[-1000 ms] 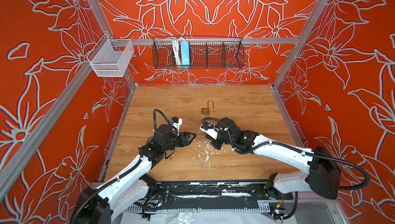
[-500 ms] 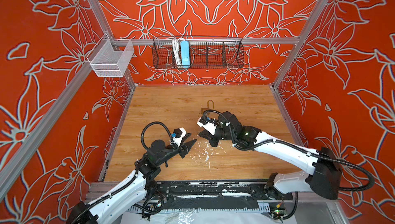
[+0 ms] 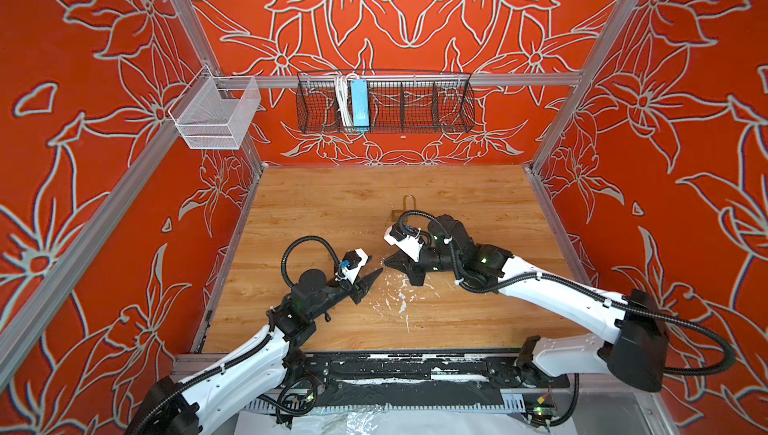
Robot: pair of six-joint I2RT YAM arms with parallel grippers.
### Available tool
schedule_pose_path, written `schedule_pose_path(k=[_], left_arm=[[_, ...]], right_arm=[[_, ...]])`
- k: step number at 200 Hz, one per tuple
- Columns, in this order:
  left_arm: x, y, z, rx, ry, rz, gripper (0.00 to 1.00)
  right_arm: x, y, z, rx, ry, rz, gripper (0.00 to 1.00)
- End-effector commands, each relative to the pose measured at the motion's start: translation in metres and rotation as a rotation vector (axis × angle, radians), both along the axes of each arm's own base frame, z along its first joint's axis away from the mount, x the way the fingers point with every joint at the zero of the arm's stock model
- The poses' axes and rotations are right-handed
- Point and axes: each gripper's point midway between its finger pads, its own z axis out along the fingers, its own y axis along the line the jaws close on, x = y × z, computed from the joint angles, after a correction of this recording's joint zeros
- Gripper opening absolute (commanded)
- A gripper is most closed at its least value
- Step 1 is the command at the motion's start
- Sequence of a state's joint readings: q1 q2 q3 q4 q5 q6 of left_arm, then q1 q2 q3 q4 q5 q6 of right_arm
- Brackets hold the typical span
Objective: Unlock with the key
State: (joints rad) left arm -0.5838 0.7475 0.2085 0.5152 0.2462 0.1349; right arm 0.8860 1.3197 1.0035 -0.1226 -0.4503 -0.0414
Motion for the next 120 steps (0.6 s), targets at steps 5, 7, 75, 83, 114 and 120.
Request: schedule_pose_path(k=[5, 7, 75, 83, 114, 120], left_arm=[[-0.004, -0.011, 0.027, -0.042, -0.074, -0.064, 0.46], [-0.005, -0.011, 0.027, -0.041, -0.073, -0.069, 0.46], [0.006, -0.006, 0.027, -0.061, -0.083, 0.007, 0.34], [0.007, -0.007, 0.027, -0.055, -0.091, 0.008, 0.31], [0.010, -0.009, 0.029, -0.049, -0.120, 0.010, 0.25], [0.009, -0.010, 0.030, -0.049, -0.124, 0.006, 0.24]], right_arm=[[0.003, 0.004, 0.022, 0.054, -0.020, -0.016, 0.00], [0.003, 0.004, 0.022, 0.054, -0.020, -0.019, 0.00], [0.006, 0.004, 0.027, 0.073, -0.007, -0.043, 0.00], [0.006, 0.004, 0.027, 0.076, -0.008, -0.044, 0.00], [0.006, 0.004, 0.029, 0.075, -0.006, -0.046, 0.00], [0.006, 0.004, 0.029, 0.076, -0.007, -0.045, 0.00]])
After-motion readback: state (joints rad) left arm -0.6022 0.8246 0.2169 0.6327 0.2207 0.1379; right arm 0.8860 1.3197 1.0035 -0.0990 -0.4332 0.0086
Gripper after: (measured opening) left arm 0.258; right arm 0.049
